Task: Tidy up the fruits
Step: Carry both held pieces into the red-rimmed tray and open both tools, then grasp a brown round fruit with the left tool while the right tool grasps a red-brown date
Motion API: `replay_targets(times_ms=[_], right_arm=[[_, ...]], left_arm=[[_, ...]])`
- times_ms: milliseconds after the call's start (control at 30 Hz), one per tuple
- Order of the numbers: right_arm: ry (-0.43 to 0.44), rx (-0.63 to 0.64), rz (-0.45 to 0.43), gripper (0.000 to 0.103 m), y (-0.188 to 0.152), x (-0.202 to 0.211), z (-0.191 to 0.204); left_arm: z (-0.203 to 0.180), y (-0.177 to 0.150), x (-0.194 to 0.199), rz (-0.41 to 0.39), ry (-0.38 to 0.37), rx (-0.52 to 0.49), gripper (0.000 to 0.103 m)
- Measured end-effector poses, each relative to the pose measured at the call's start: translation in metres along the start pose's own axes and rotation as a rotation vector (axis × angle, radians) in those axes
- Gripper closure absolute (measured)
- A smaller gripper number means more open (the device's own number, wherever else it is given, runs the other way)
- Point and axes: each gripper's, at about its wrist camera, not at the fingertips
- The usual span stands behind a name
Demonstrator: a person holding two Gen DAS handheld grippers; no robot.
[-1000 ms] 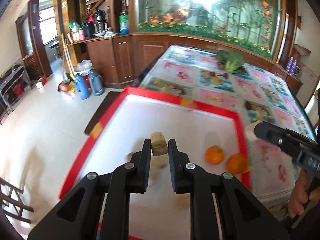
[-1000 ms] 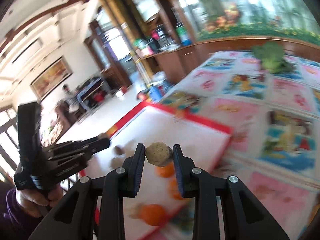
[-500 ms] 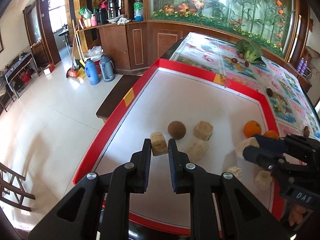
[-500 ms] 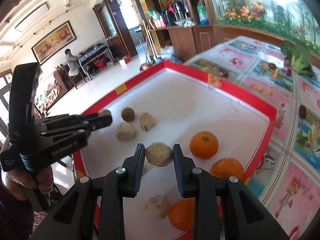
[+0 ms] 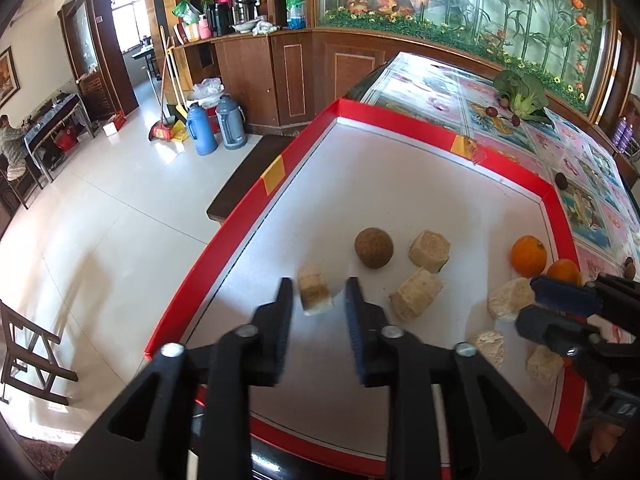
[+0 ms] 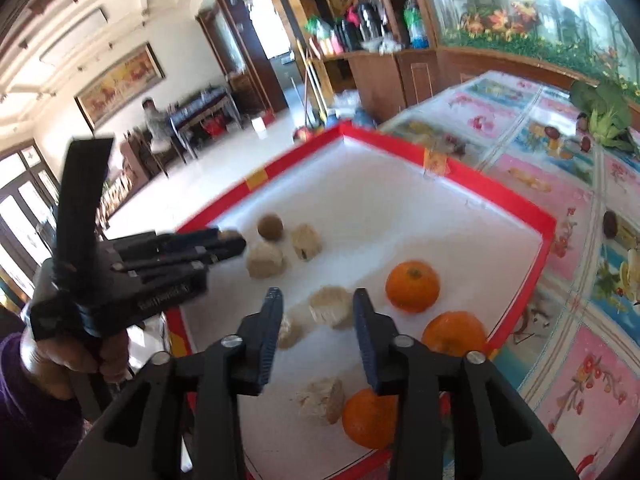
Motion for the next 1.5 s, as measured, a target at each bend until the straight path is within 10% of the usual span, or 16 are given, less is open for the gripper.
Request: replay_targets(times_ms=[667, 967, 1500], right_arm=[[-0.219, -0.345, -0.221, 0.062, -0.023, 0.118, -0.168], [-0.323, -0.470, -0.096, 0.062, -0.067, 0.161, -0.262], [-0.322, -0.584, -0.043, 0.062, -0.079, 0.172, -0.294]], left_arm=[[-0.168, 0.004, 0.024, -0.009, -0.179, -0.313, 0.051], [-0.276, -0.003, -0.003, 0.056, -0.321, -0.447, 0.051], [-0.387, -0.014, -0.047, 0.135, -0.447, -0.533, 0.051]])
Point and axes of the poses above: each gripper's, at about its wrist camera, not at the fingertips, and x roughly against the way its jaws point, z to its left, y to its top, and after that the axes turned 10 degrees about -y, right-handed
